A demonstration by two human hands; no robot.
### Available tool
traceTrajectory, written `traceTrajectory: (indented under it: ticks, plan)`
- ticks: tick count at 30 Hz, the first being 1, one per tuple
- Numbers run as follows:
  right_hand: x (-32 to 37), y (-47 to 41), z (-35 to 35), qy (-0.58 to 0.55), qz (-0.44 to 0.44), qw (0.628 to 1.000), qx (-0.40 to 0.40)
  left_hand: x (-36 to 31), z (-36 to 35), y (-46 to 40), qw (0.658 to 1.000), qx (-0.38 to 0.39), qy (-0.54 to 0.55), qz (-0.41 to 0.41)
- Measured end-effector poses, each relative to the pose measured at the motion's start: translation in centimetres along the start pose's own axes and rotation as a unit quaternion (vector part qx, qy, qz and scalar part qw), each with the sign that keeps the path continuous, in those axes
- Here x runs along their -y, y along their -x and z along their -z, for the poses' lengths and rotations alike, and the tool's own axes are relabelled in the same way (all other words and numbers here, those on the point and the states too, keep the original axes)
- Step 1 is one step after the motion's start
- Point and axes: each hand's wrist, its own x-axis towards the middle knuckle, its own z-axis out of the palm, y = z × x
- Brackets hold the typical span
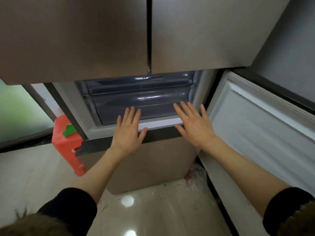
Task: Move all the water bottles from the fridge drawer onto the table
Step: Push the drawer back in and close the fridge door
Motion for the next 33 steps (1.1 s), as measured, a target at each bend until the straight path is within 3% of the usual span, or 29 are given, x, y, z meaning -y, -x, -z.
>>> traceTrajectory:
  ticks: [12, 20, 26, 33]
  plan:
    - [-8.0, 19.2, 7.9, 0.074, -0.165, 0.984, 0.000, -14.6, 3.5, 9.1, 0.982, 0.036, 0.119, -0.143]
    - [-14.7, 32.1, 10.8, 0.098, -0.318, 0.943, 0.026, -26.0, 3.8, 15.4, 0.963, 0.064, 0.141, -0.219]
    - [-16.0, 35.5, 11.7, 0.070, -0.325, 0.943, 0.015, -29.7, 4.8, 18.6, 0.960, 0.073, 0.132, -0.236]
    - [-13.2, 36.5, 13.2, 0.071, -0.285, 0.956, 0.023, -28.6, 6.1, 21.2, 0.963, 0.069, 0.138, -0.224]
